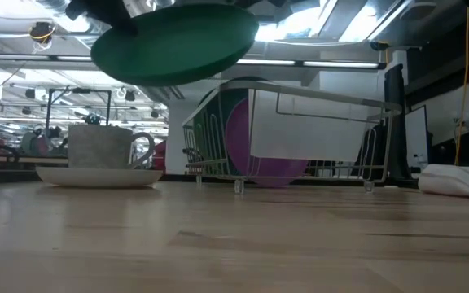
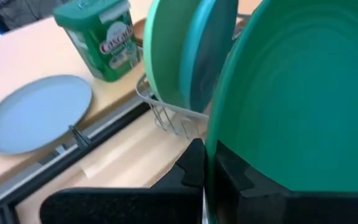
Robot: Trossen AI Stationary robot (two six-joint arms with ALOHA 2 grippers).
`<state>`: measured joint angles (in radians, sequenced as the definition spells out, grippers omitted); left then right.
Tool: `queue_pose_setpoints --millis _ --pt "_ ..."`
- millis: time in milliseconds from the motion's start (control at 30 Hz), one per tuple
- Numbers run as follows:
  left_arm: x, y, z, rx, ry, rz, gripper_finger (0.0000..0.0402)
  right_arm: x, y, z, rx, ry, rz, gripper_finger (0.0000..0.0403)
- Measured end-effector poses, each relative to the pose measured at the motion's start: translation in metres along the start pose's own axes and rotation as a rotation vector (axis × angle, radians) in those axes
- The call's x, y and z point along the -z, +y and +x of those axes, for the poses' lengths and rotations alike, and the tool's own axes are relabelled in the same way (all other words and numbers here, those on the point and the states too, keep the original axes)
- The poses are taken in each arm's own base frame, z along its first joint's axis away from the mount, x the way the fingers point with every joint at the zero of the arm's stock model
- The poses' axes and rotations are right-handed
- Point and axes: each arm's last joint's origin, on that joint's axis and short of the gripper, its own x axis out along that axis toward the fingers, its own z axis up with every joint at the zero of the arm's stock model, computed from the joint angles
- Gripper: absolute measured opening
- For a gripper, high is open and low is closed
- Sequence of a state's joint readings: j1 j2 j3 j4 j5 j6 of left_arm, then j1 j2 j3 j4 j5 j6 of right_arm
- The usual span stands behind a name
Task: Sort dishes
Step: Put the dark green plate into the dish rack
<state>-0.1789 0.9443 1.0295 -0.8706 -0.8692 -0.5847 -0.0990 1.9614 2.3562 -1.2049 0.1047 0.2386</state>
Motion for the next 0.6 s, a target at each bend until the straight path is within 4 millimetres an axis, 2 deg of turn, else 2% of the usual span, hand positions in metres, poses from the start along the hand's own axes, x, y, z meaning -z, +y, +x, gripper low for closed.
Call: queue_pose_setpoints --millis 433,600 --pt "-0.020 -0.006 0.000 0.030 -0.138 0.056 0.0002 0.002 -0.004 0.004 0.122 -0.003 -0.041 0.0138" --pt "-0.021 -0.006 0.000 0.032 -0.144 0.060 0.0002 0.002 -0.004 0.004 0.152 -0.008 -0.089 0.0106"
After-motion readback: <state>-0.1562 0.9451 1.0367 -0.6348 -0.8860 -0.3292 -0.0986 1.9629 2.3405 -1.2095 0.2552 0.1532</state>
